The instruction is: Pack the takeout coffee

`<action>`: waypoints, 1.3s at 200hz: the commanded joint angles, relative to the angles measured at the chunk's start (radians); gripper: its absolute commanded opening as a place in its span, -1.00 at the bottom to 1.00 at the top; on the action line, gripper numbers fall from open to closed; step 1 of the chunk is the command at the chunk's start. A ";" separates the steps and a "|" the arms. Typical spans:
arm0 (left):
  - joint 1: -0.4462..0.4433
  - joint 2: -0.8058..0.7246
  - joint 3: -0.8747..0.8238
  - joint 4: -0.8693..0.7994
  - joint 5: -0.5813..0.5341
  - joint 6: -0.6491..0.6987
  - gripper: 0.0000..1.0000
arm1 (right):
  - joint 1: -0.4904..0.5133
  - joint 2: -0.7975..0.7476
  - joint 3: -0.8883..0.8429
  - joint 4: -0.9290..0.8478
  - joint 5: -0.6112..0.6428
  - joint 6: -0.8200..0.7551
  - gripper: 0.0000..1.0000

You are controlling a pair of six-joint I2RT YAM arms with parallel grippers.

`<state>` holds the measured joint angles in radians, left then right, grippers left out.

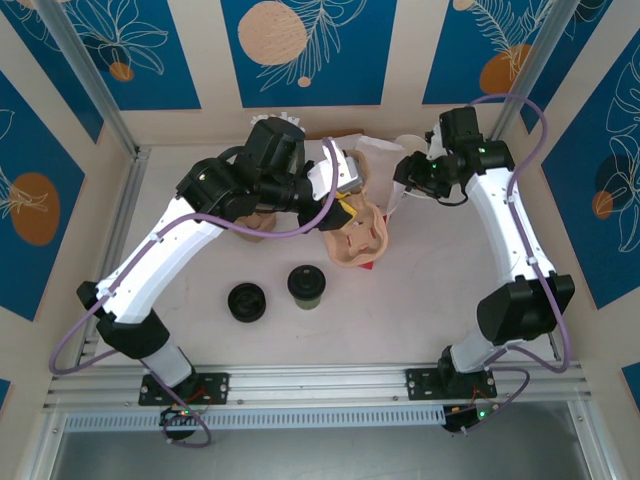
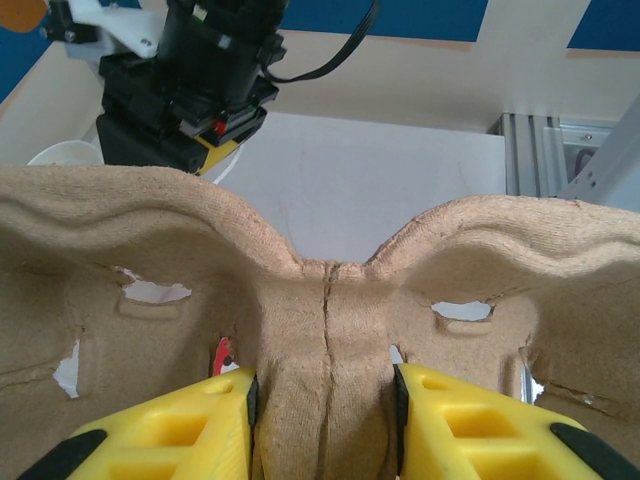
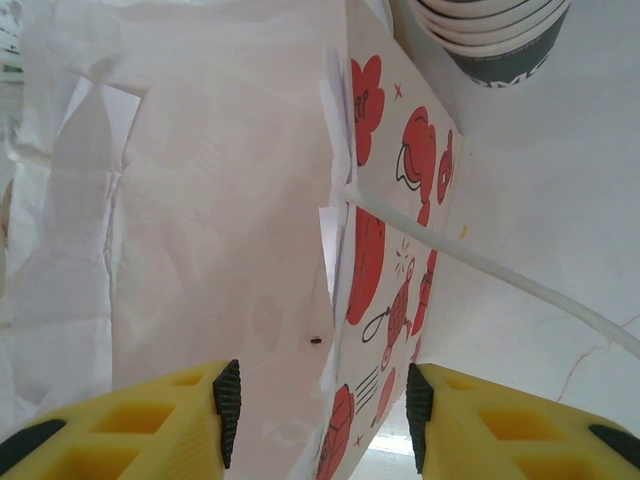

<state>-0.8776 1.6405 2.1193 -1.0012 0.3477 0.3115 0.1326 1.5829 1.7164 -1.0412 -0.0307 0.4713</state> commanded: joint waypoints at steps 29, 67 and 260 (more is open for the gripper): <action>0.000 0.006 0.005 0.043 0.054 -0.029 -0.29 | 0.025 0.055 0.021 0.000 -0.002 -0.014 -0.15; 0.000 0.004 0.007 0.059 0.062 -0.044 -0.31 | 0.028 0.055 0.045 -0.031 0.001 -0.054 -0.85; 0.034 0.154 -0.041 0.120 0.333 -0.122 -0.30 | 0.116 -0.282 -0.098 -0.183 -0.110 -0.353 -1.00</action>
<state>-0.8608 1.7626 2.0880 -0.8970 0.5919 0.1909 0.2188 1.3533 1.6478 -1.2209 -0.1005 0.1715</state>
